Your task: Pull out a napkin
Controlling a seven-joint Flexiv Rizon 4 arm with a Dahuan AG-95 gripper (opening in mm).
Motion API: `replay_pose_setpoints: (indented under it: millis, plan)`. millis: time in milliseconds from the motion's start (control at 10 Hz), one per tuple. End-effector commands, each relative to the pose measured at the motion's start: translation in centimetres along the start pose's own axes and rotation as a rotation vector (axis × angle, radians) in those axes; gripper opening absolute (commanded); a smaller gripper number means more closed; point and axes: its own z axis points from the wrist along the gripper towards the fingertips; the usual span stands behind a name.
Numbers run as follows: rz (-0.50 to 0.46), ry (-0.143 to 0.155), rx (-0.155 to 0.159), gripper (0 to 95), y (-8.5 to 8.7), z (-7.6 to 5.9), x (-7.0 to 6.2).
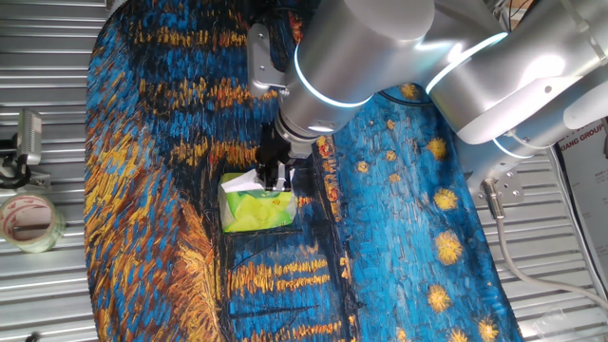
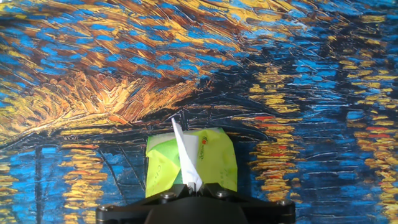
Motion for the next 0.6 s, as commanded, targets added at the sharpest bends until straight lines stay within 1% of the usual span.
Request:
replay_pose_setpoints:
  millis: [100, 400, 600]
  plan:
    - [0.001, 0.005, -0.002, 0.0, -0.02, -0.43, -0.04]
    - [0.005, 0.003, -0.002, 0.0, -0.01, -0.76, -0.09]
    - [0.003, 0.007, 0.0, 0.0, 0.03, -1.38, -0.17]
